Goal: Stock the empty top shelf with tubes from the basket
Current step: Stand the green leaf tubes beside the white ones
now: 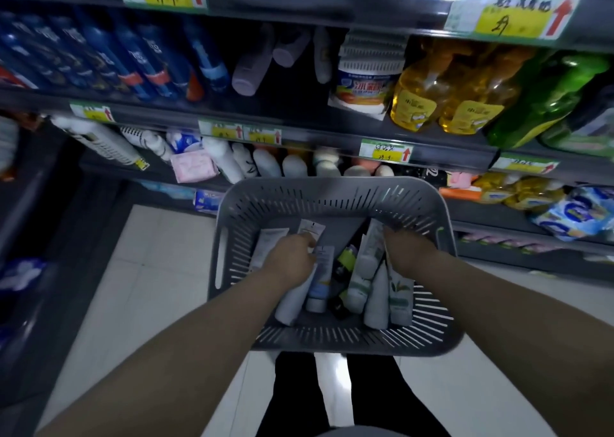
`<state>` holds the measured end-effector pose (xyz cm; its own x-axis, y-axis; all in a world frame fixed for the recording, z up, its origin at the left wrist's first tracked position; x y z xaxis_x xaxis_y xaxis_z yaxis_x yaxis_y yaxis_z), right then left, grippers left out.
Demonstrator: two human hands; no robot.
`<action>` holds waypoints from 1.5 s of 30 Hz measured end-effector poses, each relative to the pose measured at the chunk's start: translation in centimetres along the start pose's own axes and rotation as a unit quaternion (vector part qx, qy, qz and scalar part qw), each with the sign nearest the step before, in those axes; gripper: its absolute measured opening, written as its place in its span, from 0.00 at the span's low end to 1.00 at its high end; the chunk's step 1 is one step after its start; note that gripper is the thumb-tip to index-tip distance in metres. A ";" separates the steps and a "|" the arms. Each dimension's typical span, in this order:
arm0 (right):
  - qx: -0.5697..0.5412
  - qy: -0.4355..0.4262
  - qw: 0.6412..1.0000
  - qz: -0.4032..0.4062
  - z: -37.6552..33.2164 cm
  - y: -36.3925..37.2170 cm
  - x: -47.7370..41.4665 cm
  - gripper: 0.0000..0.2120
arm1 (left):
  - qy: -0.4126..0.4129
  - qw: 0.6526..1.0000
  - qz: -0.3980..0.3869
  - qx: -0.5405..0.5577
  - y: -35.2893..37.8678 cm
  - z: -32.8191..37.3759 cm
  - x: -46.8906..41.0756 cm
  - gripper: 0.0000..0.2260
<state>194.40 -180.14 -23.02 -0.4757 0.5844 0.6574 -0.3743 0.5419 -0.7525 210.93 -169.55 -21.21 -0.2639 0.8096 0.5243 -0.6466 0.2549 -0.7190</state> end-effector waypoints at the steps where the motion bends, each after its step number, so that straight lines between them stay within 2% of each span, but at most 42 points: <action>1: -0.006 -0.002 1.000 0.009 0.1 -0.2 0.0 0.18 | -0.001 1.000 0.003 0.002 0.0 0.1 -0.1 0.13; 6: -0.067 0.008 0.998 0.015 -0.2 -0.4 0.5 0.15 | -0.003 1.000 0.004 0.007 0.2 0.1 -0.4 0.14; 10: -0.122 0.003 0.992 0.018 -1.0 -1.4 2.5 0.20 | -0.011 1.000 -0.004 0.009 0.5 0.0 -0.8 0.13; 14: -0.180 0.010 0.979 0.090 -0.5 -4.2 6.1 0.20 | 0.001 1.000 -0.024 0.013 0.5 1.5 -1.3 0.12; 16: -0.242 0.010 0.959 0.148 0.7 -6.3 8.6 0.20 | 0.010 0.999 -0.043 0.007 0.7 2.8 -1.9 0.07; 19: -0.306 0.006 0.924 0.230 2.9 -9.8 12.2 0.19 | 0.031 0.998 -0.060 0.005 0.8 5.4 -2.7 0.06; 22: -0.302 0.014 0.902 0.310 4.8 -13.4 15.5 0.18 | 0.072 0.996 -0.044 -0.009 0.0 9.2 -2.9 0.12; 25: -0.295 0.034 0.881 0.368 6.8 -15.6 18.6 0.18 | 0.109 0.992 -0.051 -0.021 0.0 13.2 -2.5 0.10; 28: -0.266 0.054 0.877 0.395 8.1 -16.0 20.2 0.19 | 0.131 0.988 -0.066 -0.037 0.7 15.8 -2.8 0.11; 33: -0.213 0.083 0.896 0.381 9.7 -13.5 19.2 0.23 | 0.120 0.984 -0.094 -0.093 4.3 16.3 -3.8 0.11; 38: -0.249 0.094 0.907 0.325 11.6 -9.1 16.1 0.24 | 0.047 0.984 -0.093 -0.147 7.1 13.5 -5.4 0.16; 42: -0.255 0.093 0.918 0.288 12.3 -6.7 13.9 0.25 | -0.007 0.991 -0.080 -0.106 8.2 12.2 -6.5 0.14; 45: -0.268 0.077 0.918 0.282 12.8 -5.9 12.8 0.23 | -0.014 0.993 -0.075 -0.091 9.2 12.0 -7.6 0.16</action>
<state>180.38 -183.60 -10.63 -0.3406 0.9191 0.1979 0.3617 0.3224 -0.8748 198.43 -179.72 -26.30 -0.1963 0.7406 0.6426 -0.5404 0.4651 -0.7011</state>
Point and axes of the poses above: each hand's wrist, its own x-axis away from the middle knuckle, its own y-axis out of the palm, z = x × y, the point moved 9 cm from there along -x, towards the middle knuckle, and after that the axes turned 4 degrees about x, right-handed, at the moved point
